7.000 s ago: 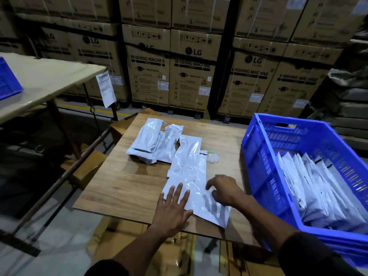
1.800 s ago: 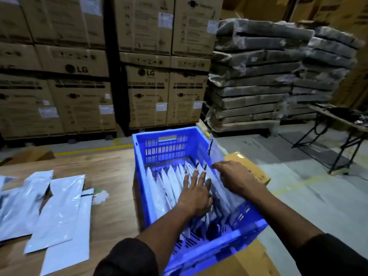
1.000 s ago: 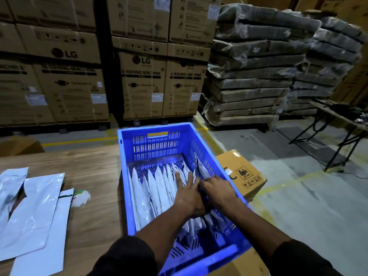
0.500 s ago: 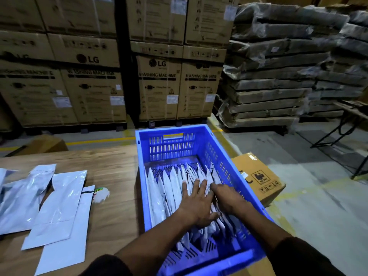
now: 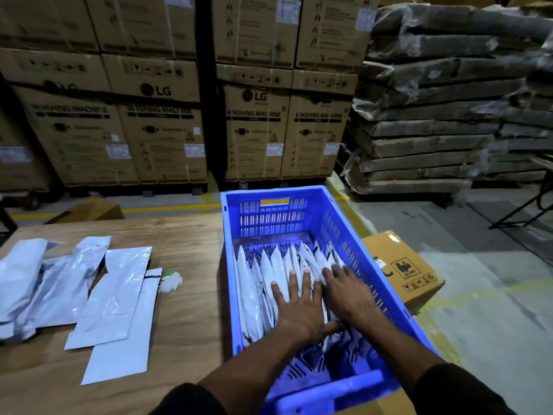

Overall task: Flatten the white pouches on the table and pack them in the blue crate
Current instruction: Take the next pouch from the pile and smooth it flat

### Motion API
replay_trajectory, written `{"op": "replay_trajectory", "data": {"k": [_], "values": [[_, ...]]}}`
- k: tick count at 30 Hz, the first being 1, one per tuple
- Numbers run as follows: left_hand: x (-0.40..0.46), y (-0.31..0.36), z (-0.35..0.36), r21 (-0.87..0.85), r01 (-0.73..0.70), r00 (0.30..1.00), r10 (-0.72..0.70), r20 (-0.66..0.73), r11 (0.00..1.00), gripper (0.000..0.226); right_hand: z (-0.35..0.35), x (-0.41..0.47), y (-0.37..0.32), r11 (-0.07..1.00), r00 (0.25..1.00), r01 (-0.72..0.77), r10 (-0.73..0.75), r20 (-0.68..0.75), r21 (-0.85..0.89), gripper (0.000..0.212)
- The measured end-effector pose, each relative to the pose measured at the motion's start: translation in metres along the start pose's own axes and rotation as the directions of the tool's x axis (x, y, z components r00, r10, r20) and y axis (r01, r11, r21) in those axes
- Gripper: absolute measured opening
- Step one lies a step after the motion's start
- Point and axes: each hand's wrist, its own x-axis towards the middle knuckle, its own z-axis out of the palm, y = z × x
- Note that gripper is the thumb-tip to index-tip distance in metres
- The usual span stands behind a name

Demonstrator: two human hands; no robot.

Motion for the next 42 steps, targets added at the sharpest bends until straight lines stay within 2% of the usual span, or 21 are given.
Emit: {"op": "replay_trajectory", "data": {"k": [2, 5, 8, 10, 13, 15, 17, 19, 22, 24, 27, 29, 32, 35, 38, 40, 42], "values": [[-0.005, -0.002, -0.003, 0.031, 0.004, 1.000, -0.003, -0.021, 0.999, 0.101, -0.003, -0.001, -0.001, 1.000, 1.000, -0.002, 0.002, -0.003, 0.000, 0.036], [-0.013, -0.017, -0.020, 0.059, 0.011, 0.996, -0.006, -0.092, 0.998, 0.087, -0.014, 0.002, -0.008, 1.000, 0.984, 0.008, -0.012, -0.179, -0.026, 0.035], [-0.021, -0.041, -0.049, 0.048, 0.005, 0.953, 0.010, -0.304, 0.999, 0.069, -0.040, 0.011, -0.033, 0.991, 0.934, 0.106, -0.071, -0.349, 0.082, 0.053], [-0.030, -0.064, -0.070, 0.047, 0.020, 0.876, 0.005, -0.482, 0.999, 0.058, -0.068, 0.020, -0.061, 0.975, 0.883, 0.190, -0.119, -0.455, 0.113, 0.051], [-0.054, -0.110, -0.093, 0.044, 0.057, 0.694, -0.008, -0.720, 0.997, 0.052, -0.116, 0.031, -0.113, 0.941, 0.799, 0.316, -0.196, -0.568, 0.119, 0.041], [-0.078, -0.150, -0.096, -0.011, 0.077, 0.610, -0.056, -0.790, 0.997, 0.052, -0.142, 0.034, -0.155, 0.910, 0.777, 0.401, -0.279, -0.563, 0.102, 0.047], [-0.102, -0.192, -0.089, -0.068, 0.116, 0.582, -0.123, -0.803, 0.991, 0.052, -0.157, 0.036, -0.198, 0.880, 0.761, 0.470, -0.367, -0.534, 0.065, 0.052], [-0.127, -0.235, -0.068, -0.095, 0.196, 0.600, -0.195, -0.776, 0.976, 0.051, -0.162, 0.036, -0.243, 0.855, 0.754, 0.519, -0.448, -0.481, 0.018, 0.045], [-0.161, -0.297, -0.013, -0.111, 0.333, 0.681, -0.320, -0.659, 0.936, 0.053, -0.143, 0.030, -0.307, 0.810, 0.756, 0.585, -0.526, -0.389, 0.041, 0.040], [-0.182, -0.328, 0.028, -0.086, 0.426, 0.746, -0.403, -0.530, 0.901, 0.057, -0.111, 0.020, -0.339, 0.792, 0.761, 0.607, -0.556, -0.334, 0.063, 0.037], [-0.209, -0.360, 0.082, -0.070, 0.483, 0.789, -0.468, -0.398, 0.873, 0.065, -0.044, -0.001, -0.367, 0.769, 0.758, 0.639, -0.624, -0.193, 0.022, 0.038], [-0.220, -0.374, 0.106, -0.041, 0.487, 0.803, -0.466, -0.373, 0.872, 0.070, 0.000, -0.014, -0.375, 0.770, 0.770, 0.638, -0.637, -0.034, 0.022, 0.051], [-0.224, -0.394, 0.123, -0.008, 0.426, 0.832, -0.395, -0.391, 0.905, 0.074, 0.038, -0.033, -0.385, 0.774, 0.770, 0.628, -0.633, 0.082, 0.079, 0.065], [-0.211, -0.405, 0.122, -0.023, 0.367, 0.847, -0.345, -0.405, 0.930, 0.079, 0.048, -0.041, -0.391, 0.801, 0.800, 0.588, -0.596, 0.067, 0.110, 0.078], [-0.195, -0.409, 0.117, -0.015, 0.313, 0.875, -0.294, -0.384, 0.950, 0.080, 0.051, -0.038, -0.393, 0.831, 0.818, 0.544, -0.556, 0.144, 0.116, 0.098], [-0.190, -0.411, 0.118, -0.006, 0.300, 0.882, -0.279, -0.381, 0.954, 0.080, 0.051, -0.033, -0.391, 0.861, 0.848, 0.497, -0.509, 0.149, 0.111, 0.100], [-0.190, -0.414, 0.122, -0.003, 0.286, 0.887, -0.265, -0.377, 0.958, 0.079, 0.052, -0.028, -0.391, 0.889, 0.868, 0.449, -0.459, 0.190, 0.094, 0.085]]}}
